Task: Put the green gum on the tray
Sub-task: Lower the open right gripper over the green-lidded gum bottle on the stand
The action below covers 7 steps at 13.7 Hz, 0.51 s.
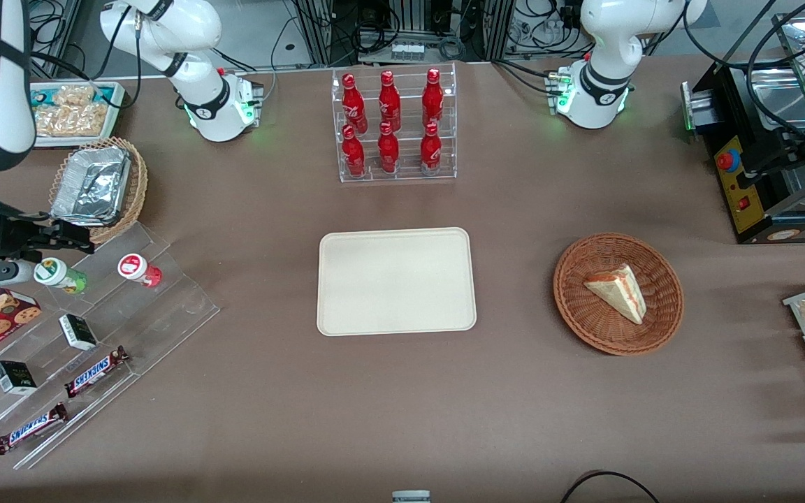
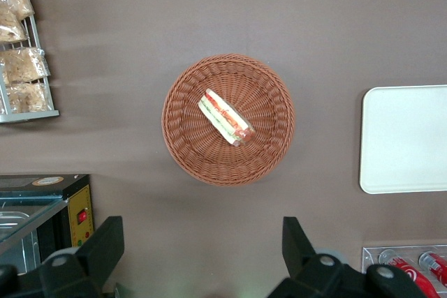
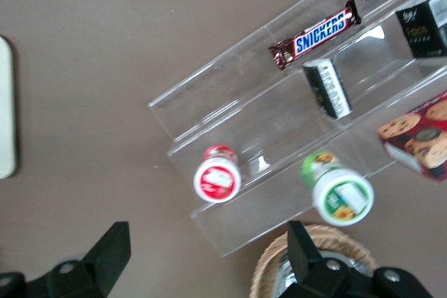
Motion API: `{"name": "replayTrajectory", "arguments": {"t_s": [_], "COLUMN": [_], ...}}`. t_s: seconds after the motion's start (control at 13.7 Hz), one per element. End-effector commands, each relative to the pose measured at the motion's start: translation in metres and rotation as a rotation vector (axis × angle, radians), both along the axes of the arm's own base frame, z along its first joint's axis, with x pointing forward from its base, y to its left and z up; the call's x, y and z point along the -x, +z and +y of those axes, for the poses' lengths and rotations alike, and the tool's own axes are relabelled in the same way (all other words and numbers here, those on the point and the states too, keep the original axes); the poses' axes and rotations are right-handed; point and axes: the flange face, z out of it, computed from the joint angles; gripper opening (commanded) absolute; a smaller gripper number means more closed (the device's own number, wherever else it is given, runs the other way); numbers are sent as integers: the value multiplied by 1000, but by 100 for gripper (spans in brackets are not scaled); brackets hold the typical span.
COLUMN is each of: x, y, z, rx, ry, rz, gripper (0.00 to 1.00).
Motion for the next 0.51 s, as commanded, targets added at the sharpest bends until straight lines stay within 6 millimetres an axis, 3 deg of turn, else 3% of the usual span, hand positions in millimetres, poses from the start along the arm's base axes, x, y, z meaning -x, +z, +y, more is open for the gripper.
{"name": "replayTrajectory", "arguments": {"t_s": [0.0,0.22,0.44], "x": [7,13,18], "y": [-23,-37,-54], "z": [-29,-61,-79], "rx": [5,-4,-7], "ry": [102,239,388], "rz": [-43,-58,-66], "gripper": [100,100,100]}}
